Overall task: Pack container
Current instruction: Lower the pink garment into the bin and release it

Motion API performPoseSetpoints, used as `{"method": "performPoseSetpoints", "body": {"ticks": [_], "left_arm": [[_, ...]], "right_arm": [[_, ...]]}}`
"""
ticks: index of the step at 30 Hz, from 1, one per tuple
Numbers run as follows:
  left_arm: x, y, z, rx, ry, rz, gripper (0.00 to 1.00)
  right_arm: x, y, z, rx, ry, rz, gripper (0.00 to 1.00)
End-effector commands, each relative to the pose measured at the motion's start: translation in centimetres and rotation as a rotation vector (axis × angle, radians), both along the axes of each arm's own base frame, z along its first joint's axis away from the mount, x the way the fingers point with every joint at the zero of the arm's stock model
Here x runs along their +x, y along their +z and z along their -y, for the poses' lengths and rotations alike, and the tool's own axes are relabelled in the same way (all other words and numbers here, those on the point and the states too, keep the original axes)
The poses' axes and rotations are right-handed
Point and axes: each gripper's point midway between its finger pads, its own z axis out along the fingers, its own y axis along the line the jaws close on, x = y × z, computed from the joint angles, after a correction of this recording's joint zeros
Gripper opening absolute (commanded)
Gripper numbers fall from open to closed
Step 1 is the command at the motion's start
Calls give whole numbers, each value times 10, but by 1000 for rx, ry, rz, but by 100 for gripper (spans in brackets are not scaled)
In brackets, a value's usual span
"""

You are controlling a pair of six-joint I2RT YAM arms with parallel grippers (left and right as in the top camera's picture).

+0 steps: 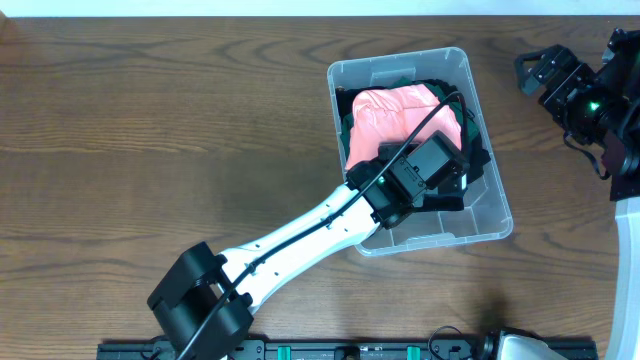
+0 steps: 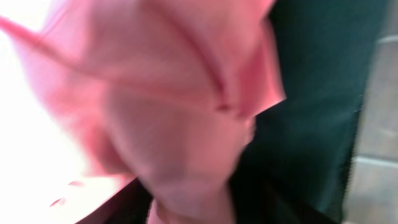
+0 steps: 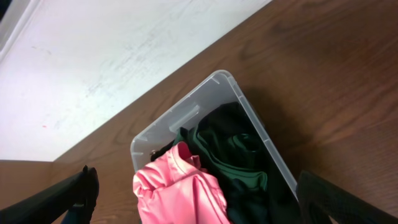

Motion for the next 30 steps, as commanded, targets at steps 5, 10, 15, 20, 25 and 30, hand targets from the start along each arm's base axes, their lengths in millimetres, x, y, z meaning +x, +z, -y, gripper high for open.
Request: {"method": "performPoseSetpoints", "body": {"ticks": [5,10,15,20,25,30], "left_arm": [[11,82,-16,-204,128,129,76],[8,119,-24,-396,165,85,81],[48,126,-62,-653,491,8,81],[59,137,-39,-922,419,-235,81],[67,118,-11,-953,306,-326,81],[72,35,12,-841,303,-476,81]], "right_arm": [[-2,6,1,3,-5,17,99],[-2,6,1,3,-5,17,99],[-2,6,1,2,-4,17,99],[-2,6,1,3,-5,17,99],[-2,6,1,3,-5,17,99],[-2,6,1,3,-5,17,99]]}}
